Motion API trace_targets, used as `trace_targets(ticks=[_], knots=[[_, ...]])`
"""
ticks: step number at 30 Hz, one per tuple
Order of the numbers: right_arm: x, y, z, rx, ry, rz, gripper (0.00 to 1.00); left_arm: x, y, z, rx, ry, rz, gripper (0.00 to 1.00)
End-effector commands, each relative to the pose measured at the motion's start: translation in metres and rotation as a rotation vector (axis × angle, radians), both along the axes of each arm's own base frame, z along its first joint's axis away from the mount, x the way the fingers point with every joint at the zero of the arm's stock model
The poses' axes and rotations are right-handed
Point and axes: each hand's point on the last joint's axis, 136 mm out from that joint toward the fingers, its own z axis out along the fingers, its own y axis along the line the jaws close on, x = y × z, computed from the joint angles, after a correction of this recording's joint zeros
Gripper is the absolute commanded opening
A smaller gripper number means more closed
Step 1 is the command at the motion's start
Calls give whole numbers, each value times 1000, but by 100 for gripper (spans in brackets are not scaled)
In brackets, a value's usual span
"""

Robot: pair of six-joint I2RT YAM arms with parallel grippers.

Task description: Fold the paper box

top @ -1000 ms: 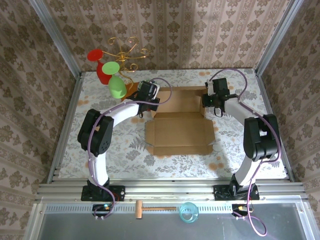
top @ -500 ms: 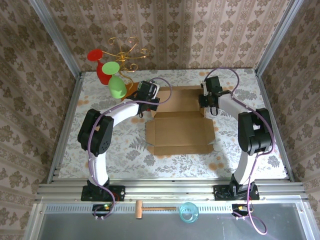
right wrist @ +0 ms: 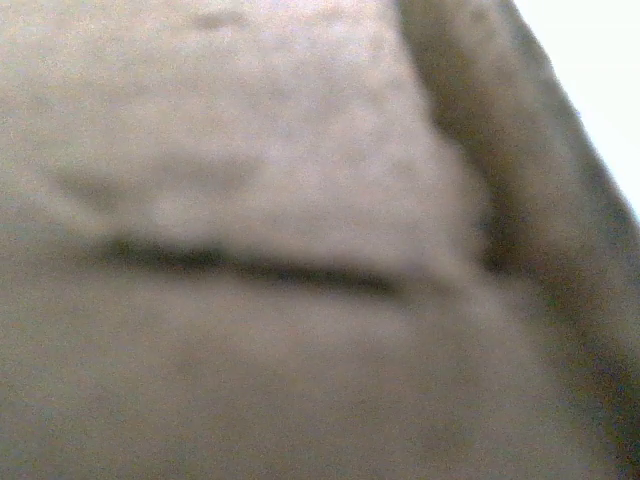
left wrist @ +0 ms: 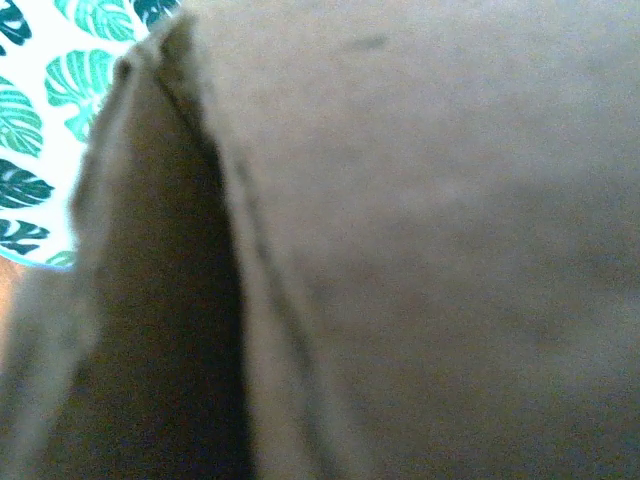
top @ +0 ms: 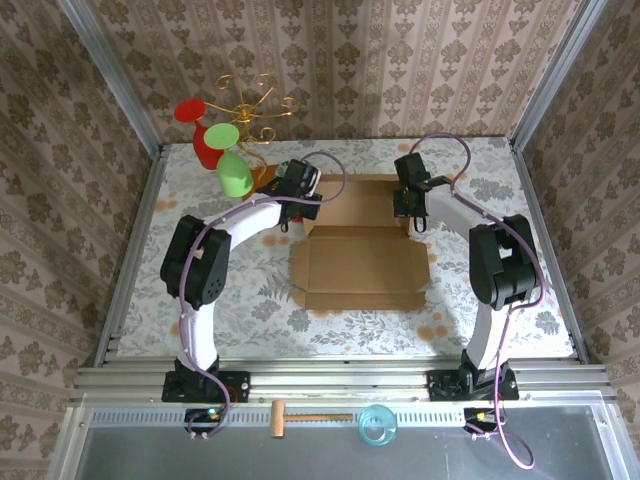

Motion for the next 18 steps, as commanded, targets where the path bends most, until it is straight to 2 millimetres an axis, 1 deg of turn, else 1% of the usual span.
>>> trace_targets(ticks=[1,5,8,13,16,18], knots=[[-16,-9,-5,-64,59,-75,0,-3,-2,-3,32,19,27,0],[-18,-4,-1,-47,78,-54,0,-5,1,-11,43,44,46,0],[-18,0,2,-43,89,-19,0,-7,-4,-16,17,68,28,0],[-19,4,0,-35,109,19,0,-6,-5,-21,-4,92,12,12],[-19,6,-3,-30,115,25,0,-5,-5,-23,0,99,1,15],[-18,7,-4,-25,121,28,0,-6,-6,-24,1,103,-9,19]])
